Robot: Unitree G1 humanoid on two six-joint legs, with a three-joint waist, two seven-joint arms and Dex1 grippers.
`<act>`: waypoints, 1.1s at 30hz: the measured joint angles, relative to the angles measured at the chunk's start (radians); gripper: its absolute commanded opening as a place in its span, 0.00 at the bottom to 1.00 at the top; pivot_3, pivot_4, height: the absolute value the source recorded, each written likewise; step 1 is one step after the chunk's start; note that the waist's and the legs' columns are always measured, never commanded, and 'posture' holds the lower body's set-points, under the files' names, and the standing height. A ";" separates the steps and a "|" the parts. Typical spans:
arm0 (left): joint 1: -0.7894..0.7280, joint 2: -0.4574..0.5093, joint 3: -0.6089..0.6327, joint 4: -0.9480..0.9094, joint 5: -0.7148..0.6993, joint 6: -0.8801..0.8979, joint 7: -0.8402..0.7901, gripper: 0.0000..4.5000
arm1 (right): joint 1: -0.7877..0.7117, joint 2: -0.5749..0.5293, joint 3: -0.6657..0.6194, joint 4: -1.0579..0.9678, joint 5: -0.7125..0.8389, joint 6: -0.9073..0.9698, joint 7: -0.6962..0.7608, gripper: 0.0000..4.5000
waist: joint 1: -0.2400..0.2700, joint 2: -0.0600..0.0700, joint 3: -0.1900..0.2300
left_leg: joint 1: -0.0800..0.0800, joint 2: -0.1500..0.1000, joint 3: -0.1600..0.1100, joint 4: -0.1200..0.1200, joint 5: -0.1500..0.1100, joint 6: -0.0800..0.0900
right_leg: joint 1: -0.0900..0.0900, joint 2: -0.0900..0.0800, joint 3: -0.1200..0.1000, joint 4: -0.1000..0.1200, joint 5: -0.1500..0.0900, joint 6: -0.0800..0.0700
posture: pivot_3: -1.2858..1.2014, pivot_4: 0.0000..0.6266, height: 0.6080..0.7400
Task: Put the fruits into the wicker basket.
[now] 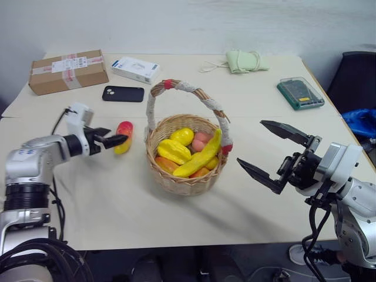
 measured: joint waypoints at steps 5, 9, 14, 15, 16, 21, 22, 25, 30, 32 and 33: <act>-0.034 -0.046 -0.035 0.052 0.065 -0.034 0.043 0.87 | 0.016 0.015 0.000 0.001 -0.013 -0.018 -0.001 1.00 | 0.003 0.000 0.000 | 0.001 -0.001 0.000 0.002 0.000 0.000 | 0.001 -0.001 0.000 0.001 0.000 0.000 | 0.52 0.24 1.00; -0.038 -0.055 -0.039 0.071 0.092 -0.063 0.047 0.58 | 0.029 0.022 0.000 0.001 -0.015 -0.024 -0.001 1.00 | 0.004 0.000 0.000 | 0.001 -0.001 0.000 0.003 0.001 0.000 | 0.001 -0.001 0.001 0.003 0.000 0.000 | 0.52 0.24 1.00; -0.009 -0.046 -0.039 0.066 0.094 -0.116 -0.023 0.40 | 0.052 0.037 0.000 0.001 -0.031 -0.046 -0.001 1.00 | 0.003 0.000 0.000 | 0.001 -0.001 0.000 0.002 0.001 0.000 | 0.001 -0.001 0.000 0.003 0.000 0.000 | 0.52 0.24 1.00; 0.003 -0.037 -0.036 0.067 0.094 -0.145 -0.040 0.40 | 0.056 0.040 0.000 0.002 -0.033 -0.048 -0.002 1.00 | 0.002 0.000 0.000 | 0.001 -0.001 0.000 0.002 0.001 0.000 | 0.001 -0.001 0.001 0.003 0.000 0.000 | 0.52 0.24 1.00; 0.024 -0.024 -0.016 0.071 0.090 -0.206 -0.079 0.40 | 0.061 0.047 0.000 0.002 -0.031 -0.050 -0.005 1.00 | -0.001 0.000 0.000 | 0.001 0.000 0.000 0.002 0.001 -0.001 | 0.001 -0.001 0.001 0.003 0.000 0.000 | 0.52 0.24 1.00; 0.165 0.105 0.132 -0.028 -0.047 -0.295 -0.346 0.40 | 0.090 0.058 0.002 -0.001 0.012 -0.016 -0.013 1.00 | -0.005 0.001 0.000 | 0.001 0.001 0.000 0.000 0.001 -0.002 | 0.000 -0.001 0.000 0.003 -0.001 -0.001 | 0.52 0.24 1.00; 0.210 0.150 0.160 -0.085 -0.100 -0.278 -0.438 0.40 | 0.096 0.056 0.001 -0.002 0.015 -0.013 -0.013 1.00 | -0.004 0.001 0.000 | 0.001 0.001 0.000 0.000 0.001 -0.002 | 0.000 -0.001 -0.001 0.003 -0.001 -0.002 | 0.52 0.24 1.00; 0.243 0.224 0.199 -0.237 -0.233 -0.190 -0.594 0.40 | 0.097 0.053 -0.003 -0.003 0.018 -0.007 -0.013 1.00 | 0.008 0.001 0.001 | 0.000 0.000 -0.002 0.002 0.001 -0.001 | 0.002 -0.002 -0.002 0.002 -0.001 -0.002 | 0.52 0.24 1.00; 0.153 0.241 0.084 -0.517 -0.318 -0.078 -0.625 0.40 | 0.092 0.043 -0.007 -0.003 0.023 0.004 -0.003 1.00 | 0.029 0.003 0.000 | 0.002 -0.005 -0.003 0.002 0.002 0.003 | 0.005 -0.003 0.000 0.000 0.001 0.002 | 0.52 0.24 1.00; 0.110 0.170 0.014 -0.546 -0.300 -0.090 -0.582 0.40 | 0.082 0.042 -0.004 -0.003 0.023 0.005 0.004 1.00 | 0.028 0.003 0.000 | 0.002 -0.005 -0.004 0.002 0.002 0.003 | 0.005 -0.002 0.002 0.000 0.002 0.003 | 0.52 0.24 1.00; 0.102 0.144 -0.009 -0.545 -0.289 -0.093 -0.562 0.40 | 0.081 0.042 -0.005 -0.003 0.023 0.006 0.006 1.00 | 0.026 0.003 0.000 | 0.002 -0.005 -0.004 0.002 0.002 0.003 | 0.005 -0.002 0.002 0.000 0.002 0.003 | 0.52 0.24 1.00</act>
